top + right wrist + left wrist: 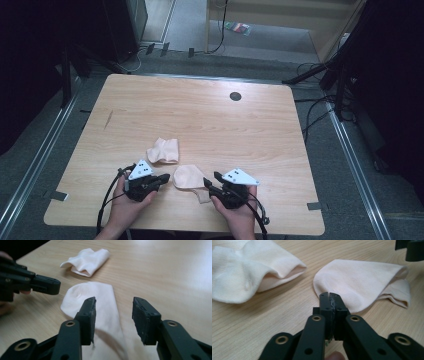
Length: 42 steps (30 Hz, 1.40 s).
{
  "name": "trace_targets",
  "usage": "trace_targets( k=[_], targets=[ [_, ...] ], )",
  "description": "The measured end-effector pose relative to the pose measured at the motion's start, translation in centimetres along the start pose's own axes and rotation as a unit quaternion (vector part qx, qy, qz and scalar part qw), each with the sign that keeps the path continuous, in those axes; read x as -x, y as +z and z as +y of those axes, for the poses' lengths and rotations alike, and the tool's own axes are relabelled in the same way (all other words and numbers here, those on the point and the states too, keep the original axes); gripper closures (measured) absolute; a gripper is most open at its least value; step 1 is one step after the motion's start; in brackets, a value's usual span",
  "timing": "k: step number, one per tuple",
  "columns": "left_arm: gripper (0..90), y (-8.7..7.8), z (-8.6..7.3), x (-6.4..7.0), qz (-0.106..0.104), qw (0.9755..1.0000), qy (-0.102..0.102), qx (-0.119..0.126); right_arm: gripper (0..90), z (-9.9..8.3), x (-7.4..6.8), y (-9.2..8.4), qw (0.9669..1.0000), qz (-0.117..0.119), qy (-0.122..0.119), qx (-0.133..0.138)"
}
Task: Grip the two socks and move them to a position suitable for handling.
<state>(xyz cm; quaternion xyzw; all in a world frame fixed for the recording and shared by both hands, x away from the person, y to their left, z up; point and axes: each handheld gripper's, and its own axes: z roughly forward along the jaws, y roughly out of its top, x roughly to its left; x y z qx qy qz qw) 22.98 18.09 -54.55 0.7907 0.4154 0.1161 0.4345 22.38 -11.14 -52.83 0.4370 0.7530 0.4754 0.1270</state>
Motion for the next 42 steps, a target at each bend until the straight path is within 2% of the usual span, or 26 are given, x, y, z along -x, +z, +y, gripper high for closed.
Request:
trace_targets(
  k=[1,3,6,9,11,12,14,16,17,18,19,22,23,25,26,28,29,31,33,34,35,37,38,40,41,42],
  targets=[
    [85.7,0.0,0.0,-0.1,0.003,1.0000,-0.001,0.000,51.3,-0.3,0.2,-0.1,0.9998,0.000,0.022,-0.003],
    [84.3,-0.1,0.0,-0.2,0.003,1.0000,-0.003,0.001,46.5,-0.7,0.1,-0.1,0.9988,-0.018,0.044,-0.015],
    [78.9,-0.2,0.0,-0.1,0.009,0.9999,-0.003,0.008,41.0,-0.9,-0.2,0.6,0.9976,-0.038,0.054,-0.018],
    [72.1,-0.2,0.0,-0.1,0.016,0.9998,-0.001,0.012,41.6,-1.1,-0.5,1.5,0.9972,-0.043,0.055,-0.026],
    [68.2,-0.2,0.0,-0.1,0.018,0.9998,-0.001,0.013,45.9,-1.2,-0.8,2.0,0.9978,-0.042,0.043,-0.030],
    [64.2,-0.2,0.0,-0.1,0.026,0.9995,-0.005,0.016,49.1,-1.4,-1.0,2.2,0.9981,-0.043,0.026,-0.036],
    [62.6,-0.3,0.0,-0.3,0.028,0.9994,-0.011,0.020,55.2,-1.6,-1.5,2.4,0.9978,-0.044,0.000,-0.050],
    [61.7,-0.4,0.0,-0.4,0.031,0.9992,-0.012,0.021,70.2,-1.8,-2.0,2.6,0.9970,-0.048,-0.021,-0.058],
    [61.6,-0.4,0.0,-0.4,0.031,0.9992,-0.012,0.021,70.2,-1.8,-2.0,2.6,0.9970,-0.048,-0.021,-0.058],
    [61.6,-0.5,0.0,-0.4,0.031,0.9992,-0.013,0.023,78.3,-1.9,-2.0,2.6,0.9966,-0.049,-0.028,-0.060],
    [61.6,-0.5,0.0,-0.5,0.033,0.9991,-0.012,0.025,87.4,-1.7,-1.9,2.4,0.9965,-0.039,-0.032,-0.067],
    [61.6,-0.6,0.0,-0.6,0.034,0.9989,-0.014,0.028,88.2,-1.2,-1.0,1.8,0.9968,-0.046,-0.027,-0.060],
    [61.6,-0.7,0.0,-0.6,0.033,0.9989,-0.013,0.028,88.2,-0.8,-0.4,1.3,0.9968,-0.055,-0.027,-0.051],
    [61.7,-0.7,-0.1,-0.7,0.035,0.9989,-0.014,0.029,88.2,0.1,0.8,-0.1,0.9952,-0.087,-0.033,-0.028],
    [61.6,-0.7,-0.1,-0.7,0.036,0.9988,-0.014,0.030,88.2,0.7,1.6,-1.0,0.9917,-0.118,-0.048,-0.014],
    [61.6,-0.7,0.0,-0.7,0.037,0.9987,-0.016,0.030,88.1,1.5,2.7,-2.3,0.9818,-0.175,-0.073,0.005],
    [61.6,-0.6,0.0,-0.7,0.037,0.9987,-0.015,0.030,88.1,1.9,3.4,-3.2,0.9728,-0.213,-0.089,0.020],
    [61.6,-0.6,0.0,-0.7,0.035,0.9988,-0.015,0.029,87.9,2.4,4.2,-4.1,0.9569,-0.266,-0.113,0.033],
    [61.6,-0.5,0.0,-0.6,0.036,0.9989,-0.013,0.028,87.9,2.5,4.7,-4.6,0.9373,-0.316,-0.141,0.040],
    [61.5,-0.4,-0.1,-0.6,0.036,0.9989,-0.012,0.027,87.9,2.4,4.9,-4.4,0.9308,-0.329,-0.155,0.035],
    [61.4,-0.4,-0.1,-0.5,0.036,0.9989,-0.012,0.026,87.8,2.1,4.9,-4.1,0.9295,-0.330,-0.163,0.026],
    [61.3,-0.3,-0.1,-0.4,0.036,0.9990,-0.010,0.024,87.2,1.5,4.5,-2.8,0.9324,-0.308,-0.189,0.003],
    [61.2,-0.3,-0.1,-0.4,0.035,0.9991,-0.010,0.024,86.6,1.2,4.0,-2.1,0.9353,-0.295,-0.195,-0.012],
    [61.1,-0.3,-0.1,-0.4,0.035,0.9991,-0.010,0.023,81.8,0.6,2.8,-0.6,0.9502,-0.239,-0.198,-0.032],
    [61.1,-0.4,-0.1,-0.4,0.036,0.9991,-0.009,0.023,75.7,0.5,2.4,-0.1,0.9561,-0.214,-0.197,-0.035],
    [61.0,-0.4,-0.1,-0.5,0.036,0.9990,-0.009,0.023,66.9,0.3,1.8,0.5,0.9657,-0.167,-0.194,-0.041]
  ],
)
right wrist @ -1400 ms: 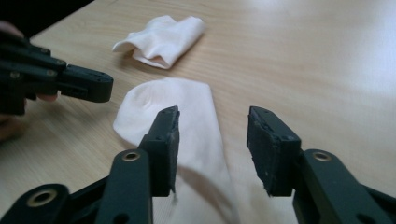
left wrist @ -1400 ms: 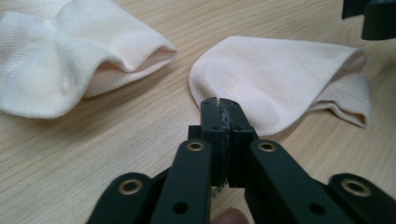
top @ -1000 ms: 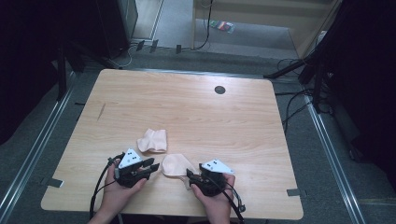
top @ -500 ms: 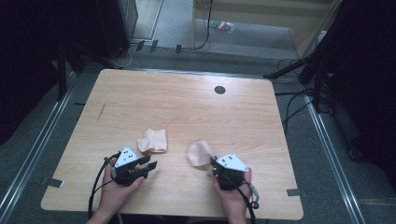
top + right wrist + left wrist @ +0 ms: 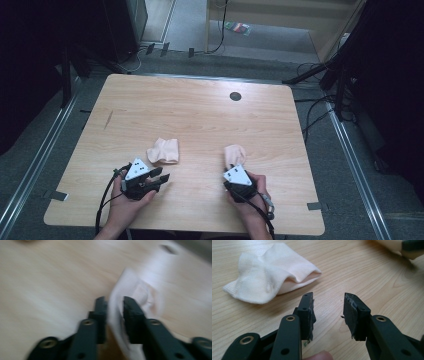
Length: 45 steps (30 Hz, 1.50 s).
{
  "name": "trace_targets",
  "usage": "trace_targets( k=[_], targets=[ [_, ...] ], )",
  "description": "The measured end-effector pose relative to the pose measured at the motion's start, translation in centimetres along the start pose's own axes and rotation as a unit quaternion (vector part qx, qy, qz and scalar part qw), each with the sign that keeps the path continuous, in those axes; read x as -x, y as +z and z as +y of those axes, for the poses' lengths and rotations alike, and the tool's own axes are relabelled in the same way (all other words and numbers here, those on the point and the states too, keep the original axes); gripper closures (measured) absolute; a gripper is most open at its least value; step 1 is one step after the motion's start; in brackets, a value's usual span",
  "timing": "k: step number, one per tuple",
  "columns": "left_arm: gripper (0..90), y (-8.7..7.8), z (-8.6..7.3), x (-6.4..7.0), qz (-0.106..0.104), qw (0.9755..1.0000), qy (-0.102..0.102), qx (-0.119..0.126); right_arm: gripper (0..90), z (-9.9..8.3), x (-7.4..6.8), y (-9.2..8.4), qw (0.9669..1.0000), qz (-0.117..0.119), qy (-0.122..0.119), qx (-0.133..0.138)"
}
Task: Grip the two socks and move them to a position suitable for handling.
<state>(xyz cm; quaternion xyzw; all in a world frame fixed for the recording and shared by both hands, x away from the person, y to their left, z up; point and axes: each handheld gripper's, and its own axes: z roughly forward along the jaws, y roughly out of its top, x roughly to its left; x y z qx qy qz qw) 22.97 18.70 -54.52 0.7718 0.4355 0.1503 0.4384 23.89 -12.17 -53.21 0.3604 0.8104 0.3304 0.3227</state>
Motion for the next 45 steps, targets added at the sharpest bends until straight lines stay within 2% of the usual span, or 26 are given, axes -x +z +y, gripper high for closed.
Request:
trace_targets(
  k=[1,2,3,4,5,6,8,9,10,11,12,15,17,20,23,26,28,29,32,35,36,39,40,41,45],
  targets=[
    [61.0,0.0,0.0,-0.1,-0.002,1.0000,-0.002,0.001,58.9,0.1,-0.4,0.1,0.9995,0.031,0.000,0.005],
    [60.9,-0.1,0.0,-0.2,0.000,1.0000,-0.002,0.001,51.5,0.3,-0.9,0.1,0.9975,0.068,0.003,0.018],
    [60.9,-0.1,0.0,-0.2,0.000,1.0000,-0.002,0.001,51.5,0.3,-0.9,0.1,0.9975,0.068,0.003,0.018],
    [60.9,-0.1,0.0,-0.3,-0.001,1.0000,-0.004,0.001,46.9,0.5,-1.1,-0.1,0.9945,0.100,0.011,0.029],
    [60.9,-0.2,0.0,-0.3,0.000,1.0000,-0.005,0.002,44.5,0.9,-0.5,-0.7,0.9872,0.141,0.045,0.058],
    [60.9,-0.2,0.0,-0.4,0.000,1.0000,-0.005,0.004,45.1,0.9,0.2,-1.0,0.9833,0.151,0.074,0.070],
    [60.8,-0.2,0.0,-0.5,0.000,1.0000,-0.008,0.004,51.6,0.6,1.9,-1.3,0.9772,0.153,0.121,0.083],
    [60.8,-0.2,0.0,-0.5,0.000,1.0000,-0.008,0.004,51.6,0.6,1.9,-1.3,0.9772,0.153,0.121,0.083],
    [60.8,-0.2,0.0,-0.5,0.001,0.9999,-0.009,0.005,57.3,0.2,2.7,-1.4,0.9771,0.136,0.142,0.081],
    [60.8,-0.2,0.0,-0.5,0.001,1.0000,-0.009,0.004,63.2,-0.3,3.9,-1.2,0.9796,0.101,0.163,0.061],
    [60.6,-0.1,0.0,-0.4,0.001,1.0000,-0.008,0.002,69.4,-1.0,4.9,-1.0,0.9767,0.086,0.192,0.042],
    [60.5,0.0,0.0,-0.3,0.000,1.0000,-0.007,0.002,72.4,-1.7,5.9,-0.6,0.9678,0.097,0.231,0.022],
    [60.4,0.0,0.0,-0.3,0.000,1.0000,-0.007,0.001,70.2,-1.8,5.7,-0.2,0.9679,0.101,0.230,0.008],
    [59.9,0.1,0.0,-0.2,0.000,1.0000,-0.007,0.001,64.5,-1.8,5.1,0.4,0.9698,0.105,0.220,-0.011],
    [59.6,0.0,-0.1,-0.3,0.000,1.0000,-0.007,0.001,58.0,-1.8,4.2,0.9,0.9752,0.086,0.200,-0.037],
    [59.6,-0.1,0.0,-0.3,0.000,1.0000,-0.007,0.002,57.1,-1.7,3.4,1.2,0.9803,0.064,0.179,-0.053],
    [59.5,-0.1,0.0,-0.4,0.001,1.0000,-0.008,0.003,59.9,-1.6,2.7,1.2,0.9834,0.057,0.162,-0.060],
    [59.5,-0.1,0.0,-0.4,0.001,1.0000,-0.009,0.003,64.1,-1.6,2.3,1.2,0.9849,0.051,0.153,-0.062],
    [59.4,-0.1,0.0,-0.4,0.000,0.9999,-0.010,0.004,81.0,-1.4,1.8,1.0,0.9863,0.045,0.145,-0.064],
    [58.9,-0.1,0.0,-0.3,-0.001,0.9999,-0.011,0.003,83.9,-1.2,1.6,0.8,0.9871,0.045,0.141,-0.060],
    [58.4,0.0,-0.1,-0.2,-0.004,0.9999,-0.013,0.004,85.3,-0.8,1.5,0.4,0.9866,0.055,0.145,-0.050],
    [56.3,0.1,-0.1,0.0,-0.009,0.9998,-0.017,0.005,86.0,-0.3,1.3,0.1,0.9873,0.059,0.142,-0.038],
    [56.3,0.2,-0.2,0.2,-0.013,0.9997,-0.020,0.005,86.3,0.1,1.2,-0.2,0.9872,0.062,0.143,-0.033],
    [52.8,0.4,-0.2,0.5,-0.021,0.9994,-0.026,0.008,86.8,0.9,1.1,-0.7,0.9860,0.076,0.147,-0.019],
    [45.2,0.7,-0.3,1.5,-0.030,0.9993,-0.020,0.005,87.2,2.9,0.6,-1.9,0.9850,0.094,0.145,0.006]
  ],
)
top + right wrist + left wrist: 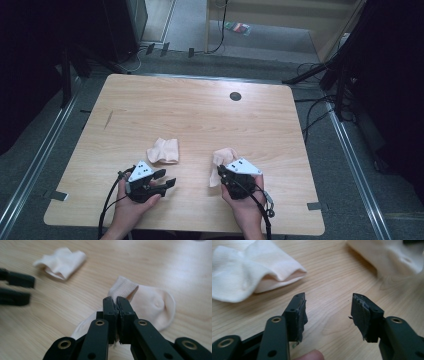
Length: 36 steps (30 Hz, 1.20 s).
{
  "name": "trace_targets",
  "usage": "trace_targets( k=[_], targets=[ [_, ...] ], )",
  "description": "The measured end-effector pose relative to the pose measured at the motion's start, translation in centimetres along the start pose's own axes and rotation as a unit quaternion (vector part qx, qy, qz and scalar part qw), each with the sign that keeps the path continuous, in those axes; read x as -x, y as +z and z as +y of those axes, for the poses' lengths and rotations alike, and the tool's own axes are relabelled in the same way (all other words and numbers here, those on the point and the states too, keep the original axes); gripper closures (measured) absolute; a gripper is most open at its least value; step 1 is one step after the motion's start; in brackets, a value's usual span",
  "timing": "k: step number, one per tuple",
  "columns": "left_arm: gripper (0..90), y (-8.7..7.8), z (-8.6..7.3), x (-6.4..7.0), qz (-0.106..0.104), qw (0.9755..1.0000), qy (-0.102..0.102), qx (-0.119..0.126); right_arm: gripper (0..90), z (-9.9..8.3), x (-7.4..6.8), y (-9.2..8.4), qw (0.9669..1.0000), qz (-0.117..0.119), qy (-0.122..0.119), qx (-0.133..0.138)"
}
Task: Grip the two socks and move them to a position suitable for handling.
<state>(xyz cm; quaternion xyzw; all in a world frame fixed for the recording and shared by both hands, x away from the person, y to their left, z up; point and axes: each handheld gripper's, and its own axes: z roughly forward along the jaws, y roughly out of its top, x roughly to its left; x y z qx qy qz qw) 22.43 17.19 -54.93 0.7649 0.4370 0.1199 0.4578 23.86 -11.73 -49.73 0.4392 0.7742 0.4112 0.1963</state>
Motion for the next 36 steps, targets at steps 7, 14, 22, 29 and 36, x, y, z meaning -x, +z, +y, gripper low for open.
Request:
trace_targets(
  k=[7,14,22,29,36],
  targets=[
    [40.1,-1.4,0.4,-0.1,-0.041,0.9977,0.001,0.053,87.2,3.0,-2.7,-1.4,0.9978,0.060,-0.014,0.024],
    [42.2,-4.4,0.6,-2.3,-0.042,0.9904,-0.026,0.129,86.8,4.6,-4.5,-3.1,0.9833,0.173,-0.013,0.056],
    [46.5,-0.8,0.1,-1.5,0.014,0.9998,-0.011,0.009,85.5,-0.4,1.3,1.0,0.9905,0.122,-0.006,-0.064],
    [51.4,-0.3,0.3,-1.1,0.025,0.9996,-0.005,0.014,66.7,-2.3,2.8,1.9,0.9991,0.000,-0.031,-0.030],
    [60.6,1.2,0.8,-0.7,0.044,0.9988,-0.011,0.016,64.2,-2.6,1.5,0.7,0.9994,0.000,-0.013,-0.033]
  ],
)
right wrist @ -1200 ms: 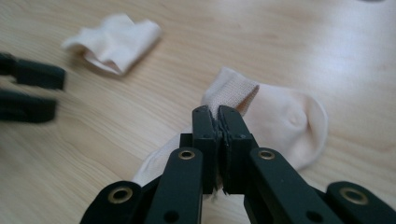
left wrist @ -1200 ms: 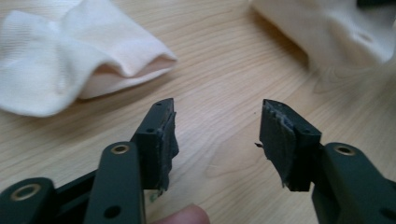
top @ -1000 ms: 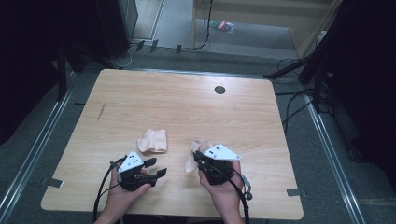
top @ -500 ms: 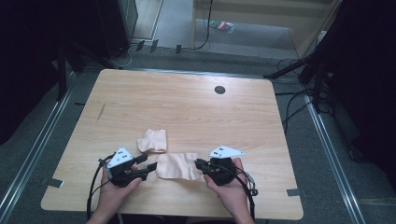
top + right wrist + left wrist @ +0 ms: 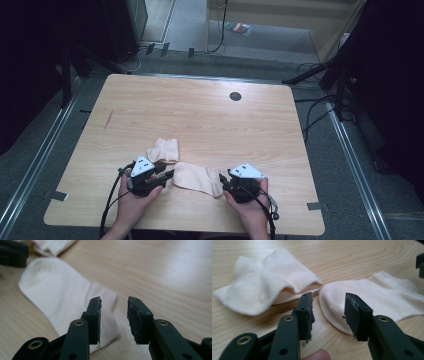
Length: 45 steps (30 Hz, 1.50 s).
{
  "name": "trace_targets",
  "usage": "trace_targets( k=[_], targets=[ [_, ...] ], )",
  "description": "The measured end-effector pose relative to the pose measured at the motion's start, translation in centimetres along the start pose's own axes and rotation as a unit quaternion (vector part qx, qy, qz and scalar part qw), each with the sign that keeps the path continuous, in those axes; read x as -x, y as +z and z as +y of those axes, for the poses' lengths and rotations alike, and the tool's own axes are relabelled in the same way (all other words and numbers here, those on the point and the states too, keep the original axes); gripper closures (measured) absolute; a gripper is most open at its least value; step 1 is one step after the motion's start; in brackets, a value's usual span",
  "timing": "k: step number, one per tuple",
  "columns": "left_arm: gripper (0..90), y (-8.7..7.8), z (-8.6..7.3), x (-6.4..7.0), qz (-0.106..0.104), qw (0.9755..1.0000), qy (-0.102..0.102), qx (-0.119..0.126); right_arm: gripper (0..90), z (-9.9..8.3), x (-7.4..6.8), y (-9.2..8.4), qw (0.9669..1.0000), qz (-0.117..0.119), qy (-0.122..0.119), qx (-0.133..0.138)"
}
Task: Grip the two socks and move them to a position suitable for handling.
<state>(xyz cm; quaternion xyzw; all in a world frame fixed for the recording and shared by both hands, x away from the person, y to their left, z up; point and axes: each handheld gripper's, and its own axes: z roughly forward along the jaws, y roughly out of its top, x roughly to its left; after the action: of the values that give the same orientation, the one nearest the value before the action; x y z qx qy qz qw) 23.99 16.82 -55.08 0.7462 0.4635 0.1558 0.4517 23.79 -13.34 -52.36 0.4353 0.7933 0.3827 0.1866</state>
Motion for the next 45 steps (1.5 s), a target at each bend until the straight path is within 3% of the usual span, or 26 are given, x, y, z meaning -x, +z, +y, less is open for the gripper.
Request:
trace_targets(
  k=[3,4,7,8,14,19,21,22,23,26,29,31,33,34,36,38,42,45],
  targets=[
    [64.9,0.4,0.1,0.5,0.007,0.9998,0.014,-0.010,66.1,-0.3,-0.3,0.4,0.9999,-0.002,-0.001,-0.015],
    [72.2,0.6,0.2,0.7,0.000,0.9996,0.018,-0.021,70.3,-0.6,-0.4,1.1,0.9996,-0.007,-0.002,-0.028],
    [83.4,0.8,0.1,1.0,-0.001,0.9988,0.029,-0.038,76.4,-0.7,-0.3,1.5,0.9994,-0.009,-0.003,-0.033],
    [86.9,0.8,0.1,1.0,-0.010,0.9984,0.030,-0.046,82.8,-0.8,-0.3,1.7,0.9992,-0.007,-0.009,-0.037],
    [89.3,0.3,-0.1,1.1,-0.018,0.9972,0.036,-0.064,87.2,-0.5,-0.5,2.3,0.9991,-0.010,-0.024,-0.035],
    [89.5,-1.3,-1.0,1.3,-0.021,0.9963,0.031,-0.078,87.8,-0.1,-0.4,2.9,0.9990,-0.009,-0.031,-0.030],
    [88.2,-1.8,-1.3,1.2,-0.023,0.9965,0.028,-0.075,86.6,-0.1,-0.6,2.8,0.9988,0.013,-0.033,-0.035],
    [83.6,-1.8,-1.3,1.2,-0.023,0.9965,0.028,-0.075,86.6,-0.1,-0.6,2.8,0.9988,0.013,-0.033,-0.035],
    [71.5,-2.3,-1.5,1.0,-0.029,0.9975,0.024,-0.059,75.9,0.0,-0.9,2.7,0.9982,0.032,-0.037,-0.034],
    [56.7,-3.4,-1.1,-0.2,-0.035,0.9993,0.007,-0.012,69.4,0.4,-1.4,2.0,0.9984,0.046,-0.031,-0.008],
    [51.2,-4.2,-0.7,-2.2,0.003,0.9994,-0.022,0.027,68.1,1.6,-2.5,1.6,0.9972,0.060,-0.038,0.022],
    [50.9,-4.1,-0.6,-3.3,0.031,0.9981,-0.043,0.032,66.7,2.6,-3.5,1.9,0.9960,0.071,-0.041,0.035],
    [50.6,-3.9,-0.5,-4.6,0.047,0.9952,-0.077,0.038,65.7,3.3,-4.2,2.4,0.9952,0.080,-0.045,0.036],
    [50.3,-3.9,-0.5,-4.6,0.047,0.9952,-0.077,0.038,65.7,3.3,-4.2,2.4,0.9952,0.080,-0.045,0.036],
    [50.6,-3.9,-0.2,-5.9,0.070,0.9915,-0.099,0.047,65.4,4.7,-5.5,3.6,0.9949,0.087,-0.033,0.039],
    [50.7,-4.0,-0.1,-6.2,0.073,0.9911,-0.100,0.050,65.3,5.7,-6.4,4.4,0.9946,0.089,-0.035,0.041],
    [51.8,-5.6,-0.2,-7.9,0.115,0.9859,-0.101,0.067,65.0,7.6,-8.7,6.5,0.9920,0.108,-0.051,0.041],
    [52.7,-6.4,-0.5,-8.7,0.125,0.9830,-0.113,0.073,64.3,8.7,-10.1,8.4,0.9912,0.115,-0.053,0.039]
  ],
)
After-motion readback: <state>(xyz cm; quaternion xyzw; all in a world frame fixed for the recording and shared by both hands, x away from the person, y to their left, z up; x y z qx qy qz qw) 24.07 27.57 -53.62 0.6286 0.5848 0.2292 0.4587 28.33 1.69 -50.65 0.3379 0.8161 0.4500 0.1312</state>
